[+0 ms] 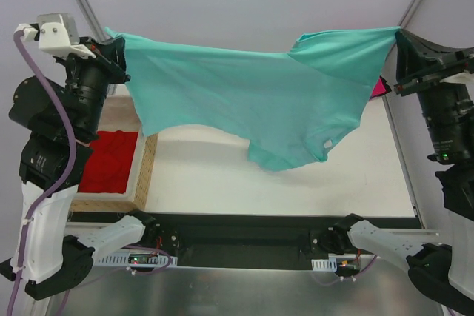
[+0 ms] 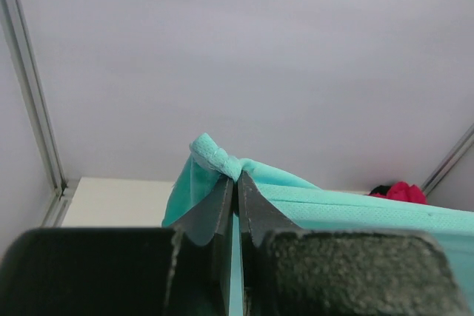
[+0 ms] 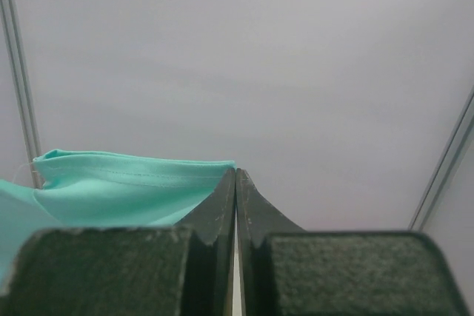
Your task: Fold and stack the t-shirts
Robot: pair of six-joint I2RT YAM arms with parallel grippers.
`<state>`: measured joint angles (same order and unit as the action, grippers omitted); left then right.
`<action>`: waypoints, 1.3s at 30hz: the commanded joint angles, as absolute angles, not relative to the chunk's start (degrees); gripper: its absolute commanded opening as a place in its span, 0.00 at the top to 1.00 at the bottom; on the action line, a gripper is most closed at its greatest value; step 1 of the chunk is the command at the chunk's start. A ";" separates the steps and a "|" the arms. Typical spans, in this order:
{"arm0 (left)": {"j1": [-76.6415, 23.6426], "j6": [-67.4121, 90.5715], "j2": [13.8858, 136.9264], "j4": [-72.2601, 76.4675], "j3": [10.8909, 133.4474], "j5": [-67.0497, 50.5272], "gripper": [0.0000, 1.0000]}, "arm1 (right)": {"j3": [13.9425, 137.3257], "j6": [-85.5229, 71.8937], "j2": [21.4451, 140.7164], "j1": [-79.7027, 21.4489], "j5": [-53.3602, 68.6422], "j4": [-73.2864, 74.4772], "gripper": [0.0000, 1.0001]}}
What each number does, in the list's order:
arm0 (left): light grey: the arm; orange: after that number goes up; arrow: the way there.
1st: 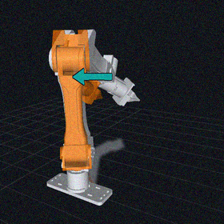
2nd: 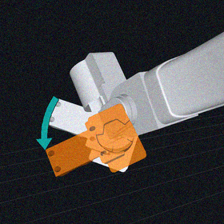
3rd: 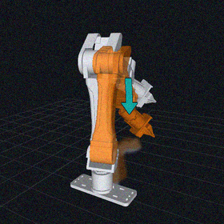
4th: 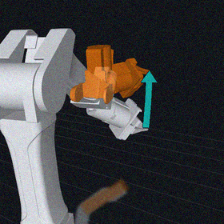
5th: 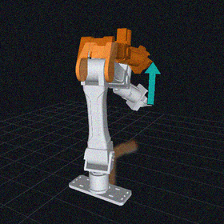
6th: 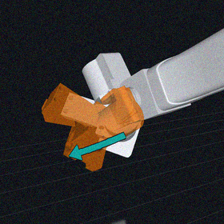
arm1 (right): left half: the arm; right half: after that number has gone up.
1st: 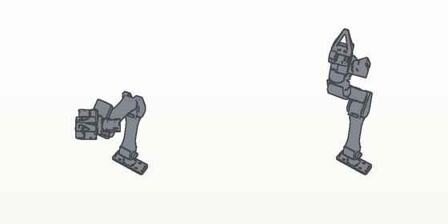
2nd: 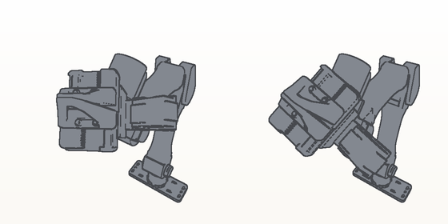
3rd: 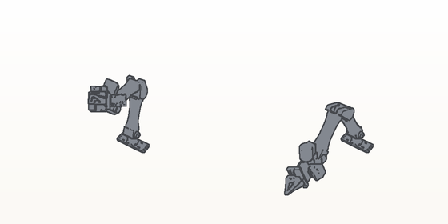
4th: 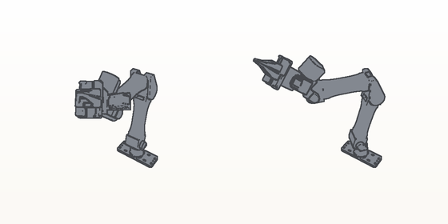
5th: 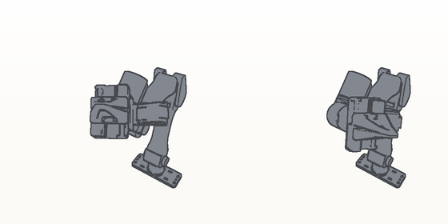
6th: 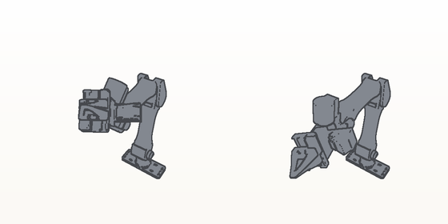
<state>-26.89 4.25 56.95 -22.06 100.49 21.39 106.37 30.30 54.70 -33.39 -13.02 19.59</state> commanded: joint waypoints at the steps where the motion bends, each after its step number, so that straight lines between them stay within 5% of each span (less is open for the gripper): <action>1: -26.46 0.53 56.60 -13.89 104.58 18.55 1.00 | 113.28 35.15 55.81 -33.40 -10.37 14.68 0.99; 7: -26.46 -0.70 55.99 -13.71 110.65 14.68 1.00 | 119.79 35.77 55.90 -33.49 -6.86 16.08 0.99; 16: -26.46 -0.18 52.91 -13.18 107.32 12.39 1.00 | 113.83 36.03 52.91 -33.49 -6.32 14.15 0.99; 27: -26.46 6.24 51.76 -5.46 80.61 21.61 1.00 | 83.69 36.74 50.79 -32.79 -18.98 3.00 0.99; 39: -21.10 18.45 63.35 4.83 59.94 27.33 1.00 | 68.90 15.39 69.50 -13.28 -8.09 -3.60 0.99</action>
